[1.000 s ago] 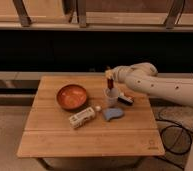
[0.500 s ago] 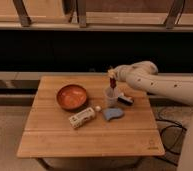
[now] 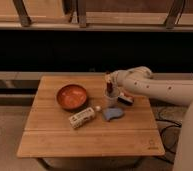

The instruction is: Place the pepper in the ceramic cup

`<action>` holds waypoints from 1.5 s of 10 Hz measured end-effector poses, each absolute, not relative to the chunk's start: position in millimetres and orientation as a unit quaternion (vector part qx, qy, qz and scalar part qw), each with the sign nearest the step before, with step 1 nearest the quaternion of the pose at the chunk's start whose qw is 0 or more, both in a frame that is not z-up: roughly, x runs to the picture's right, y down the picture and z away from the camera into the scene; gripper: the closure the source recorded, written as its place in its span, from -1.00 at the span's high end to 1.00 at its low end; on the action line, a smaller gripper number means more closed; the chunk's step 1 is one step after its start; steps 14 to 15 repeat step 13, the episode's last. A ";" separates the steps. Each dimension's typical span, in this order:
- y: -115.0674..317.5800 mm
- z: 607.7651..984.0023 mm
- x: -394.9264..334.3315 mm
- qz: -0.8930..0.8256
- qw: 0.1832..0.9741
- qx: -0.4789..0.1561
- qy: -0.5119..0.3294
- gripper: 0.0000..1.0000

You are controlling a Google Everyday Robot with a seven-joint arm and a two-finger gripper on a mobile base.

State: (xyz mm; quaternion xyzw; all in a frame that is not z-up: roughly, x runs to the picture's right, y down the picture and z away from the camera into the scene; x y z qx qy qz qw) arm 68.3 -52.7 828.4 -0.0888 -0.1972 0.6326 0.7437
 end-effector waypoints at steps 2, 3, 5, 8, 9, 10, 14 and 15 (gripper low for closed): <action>-47.0 828.3 59.5 0.630 0.744 -0.097 -0.200 -0.35; -46.8 828.5 60.2 0.631 0.744 -0.097 -0.199 -0.14; -46.7 828.7 61.4 0.631 0.744 -0.096 -0.199 0.26; -46.8 828.6 61.2 0.631 0.744 -0.096 -0.199 0.60; -46.7 828.7 61.2 0.631 0.744 -0.096 -0.199 0.60; -46.7 828.6 61.2 0.631 0.744 -0.096 -0.199 0.60; -46.7 828.5 61.2 0.631 0.744 -0.096 -0.199 0.60; -46.7 828.5 61.2 0.631 0.744 -0.096 -0.199 0.60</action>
